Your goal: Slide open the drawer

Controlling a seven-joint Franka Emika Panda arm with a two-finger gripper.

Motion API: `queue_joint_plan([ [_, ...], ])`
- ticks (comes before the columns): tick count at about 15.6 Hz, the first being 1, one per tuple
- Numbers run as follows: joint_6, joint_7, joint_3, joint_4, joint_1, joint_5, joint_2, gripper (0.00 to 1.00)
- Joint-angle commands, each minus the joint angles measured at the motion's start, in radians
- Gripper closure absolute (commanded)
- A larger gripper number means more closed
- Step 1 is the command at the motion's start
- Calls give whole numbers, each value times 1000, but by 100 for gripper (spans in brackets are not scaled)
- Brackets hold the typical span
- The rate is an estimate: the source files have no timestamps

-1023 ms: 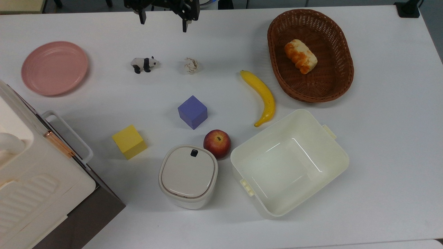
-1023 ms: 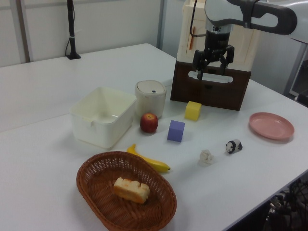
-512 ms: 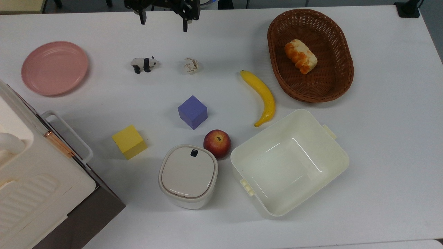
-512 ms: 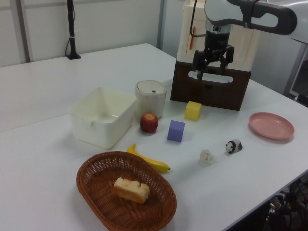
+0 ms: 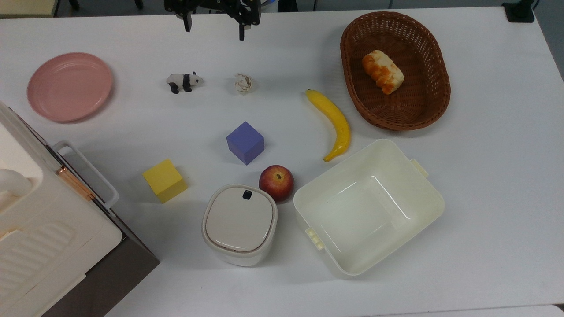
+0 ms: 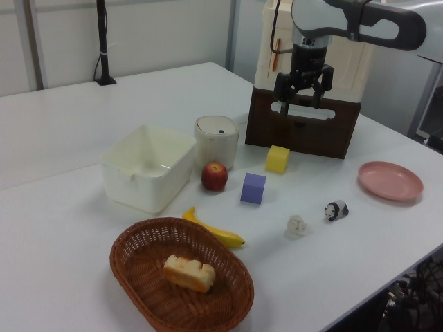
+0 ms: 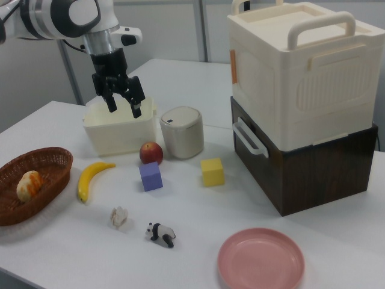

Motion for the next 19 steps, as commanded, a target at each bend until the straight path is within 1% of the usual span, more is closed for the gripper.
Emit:
queue_joint_plan([
  [1, 6, -21, 6, 14, -7, 19, -1, 0],
  [13, 9, -32, 6, 14, -10, 18, 0, 0],
  [14, 9, -77, 6, 14, -12, 15, 0, 0],
  [17, 7, -289, 4, 14, -16, 10, -1, 0],
  [19, 9, -393, 4, 14, -32, 8, -1, 0],
])
